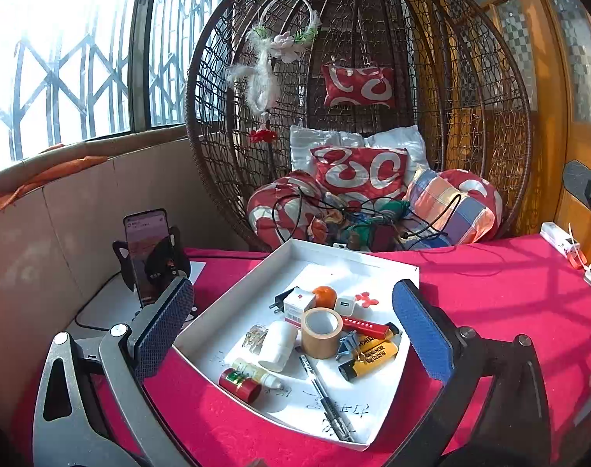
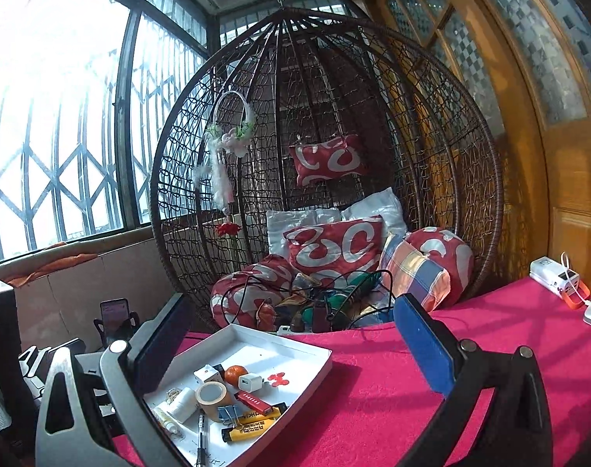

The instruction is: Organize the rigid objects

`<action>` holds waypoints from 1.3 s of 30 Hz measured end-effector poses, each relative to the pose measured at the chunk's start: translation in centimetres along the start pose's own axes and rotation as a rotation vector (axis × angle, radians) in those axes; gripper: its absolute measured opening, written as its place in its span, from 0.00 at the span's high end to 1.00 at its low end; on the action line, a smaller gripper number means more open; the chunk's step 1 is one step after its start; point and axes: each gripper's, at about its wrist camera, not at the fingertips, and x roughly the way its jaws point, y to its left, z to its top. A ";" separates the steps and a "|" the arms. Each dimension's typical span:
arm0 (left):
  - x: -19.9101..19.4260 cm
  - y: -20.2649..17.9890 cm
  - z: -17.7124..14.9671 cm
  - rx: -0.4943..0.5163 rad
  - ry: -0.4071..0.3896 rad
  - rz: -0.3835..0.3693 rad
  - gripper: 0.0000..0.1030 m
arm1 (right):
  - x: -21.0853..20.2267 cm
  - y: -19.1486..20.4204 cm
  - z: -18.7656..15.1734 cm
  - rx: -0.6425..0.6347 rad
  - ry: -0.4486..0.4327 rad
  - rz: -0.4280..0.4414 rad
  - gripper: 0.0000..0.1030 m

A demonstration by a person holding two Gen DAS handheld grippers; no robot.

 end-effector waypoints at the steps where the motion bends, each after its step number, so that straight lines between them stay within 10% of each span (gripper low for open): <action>1: -0.3 -0.1 0.1 -0.003 -0.001 0.015 0.00 | -0.3 -0.3 0.3 -0.002 -0.009 -0.016 0.00; 13: 0.2 -2.4 -2.1 0.008 0.179 -0.014 0.00 | -2.1 -3.6 0.7 0.037 0.048 -0.070 0.00; 39: -3.3 -4.8 -5.0 0.065 0.276 -0.056 0.00 | -7.6 -7.3 -2.8 0.155 0.089 -0.071 0.00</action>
